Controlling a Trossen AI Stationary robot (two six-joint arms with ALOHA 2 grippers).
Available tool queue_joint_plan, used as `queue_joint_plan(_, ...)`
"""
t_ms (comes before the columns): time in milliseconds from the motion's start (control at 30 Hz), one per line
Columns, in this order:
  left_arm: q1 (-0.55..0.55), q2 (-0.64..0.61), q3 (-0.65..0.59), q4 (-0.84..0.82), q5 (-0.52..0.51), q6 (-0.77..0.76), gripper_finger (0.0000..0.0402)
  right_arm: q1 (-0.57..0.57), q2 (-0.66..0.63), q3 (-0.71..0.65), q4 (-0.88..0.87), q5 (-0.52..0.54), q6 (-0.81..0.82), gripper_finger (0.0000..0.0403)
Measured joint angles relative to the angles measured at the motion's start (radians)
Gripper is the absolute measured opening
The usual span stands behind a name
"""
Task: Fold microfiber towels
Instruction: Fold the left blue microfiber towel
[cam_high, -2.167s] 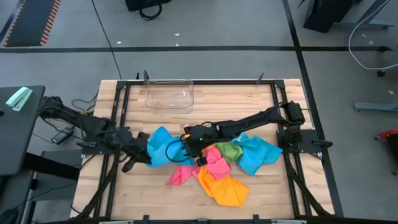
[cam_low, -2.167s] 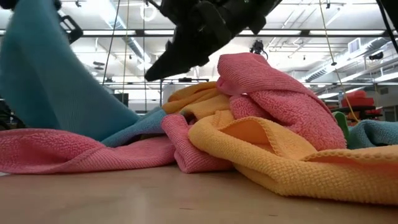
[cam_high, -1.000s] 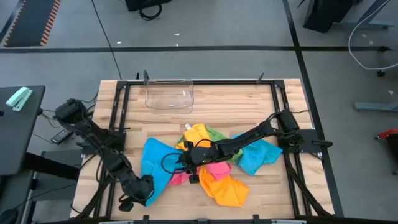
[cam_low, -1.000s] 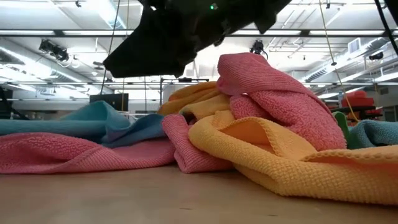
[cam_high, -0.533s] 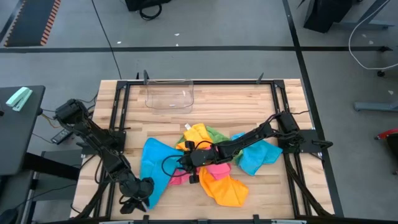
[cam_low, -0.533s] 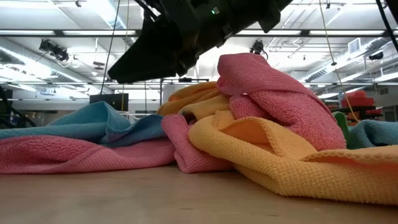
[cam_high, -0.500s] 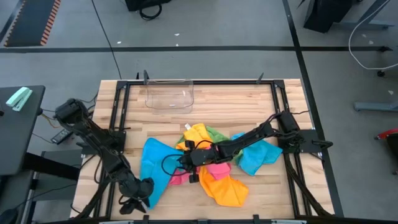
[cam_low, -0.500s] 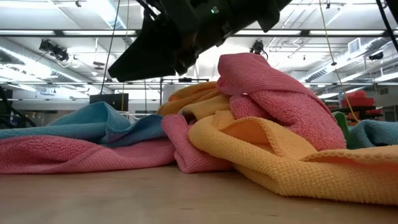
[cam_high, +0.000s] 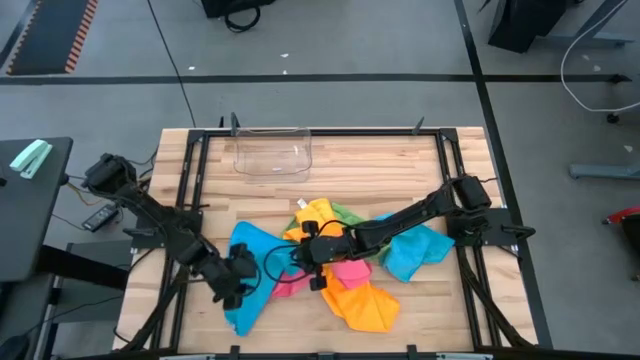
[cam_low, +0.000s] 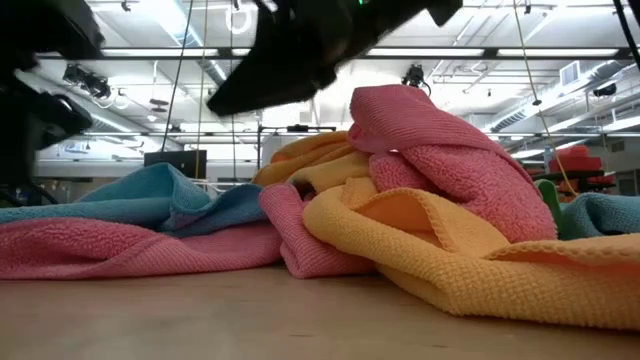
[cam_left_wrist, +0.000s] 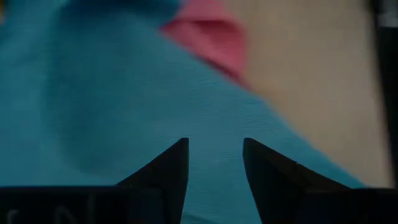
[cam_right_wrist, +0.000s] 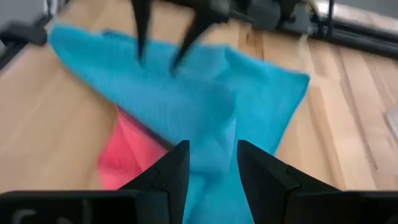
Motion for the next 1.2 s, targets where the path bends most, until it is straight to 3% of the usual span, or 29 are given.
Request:
queue_joint_plan(533, 0.291, -0.187, -0.002, -0.342, 0.027, 0.141, 0.0128, 0.003, -0.024, 0.0, -0.09, 0.01, -0.005, 0.0143)
queue_joint_plan(833, 0.485, -0.135, -0.003, -0.369, 0.003, 0.323, 0.0134, 0.004, -0.024, 0.0, -0.055, 0.01, -0.022, 0.0143)
queue_joint_plan(1033, 0.604, -0.06, -0.002, -0.371, 0.094, 0.474, 0.0133, 0.012, -0.024, 0.0, -0.04, 0.003, -0.03, 0.0143)
queue_joint_plan(1200, 0.658, 0.019, -0.002, -0.368, 0.102, 0.527, 0.0124, 0.014, -0.024, 0.0, -0.027, -0.001, -0.028, 0.0143)
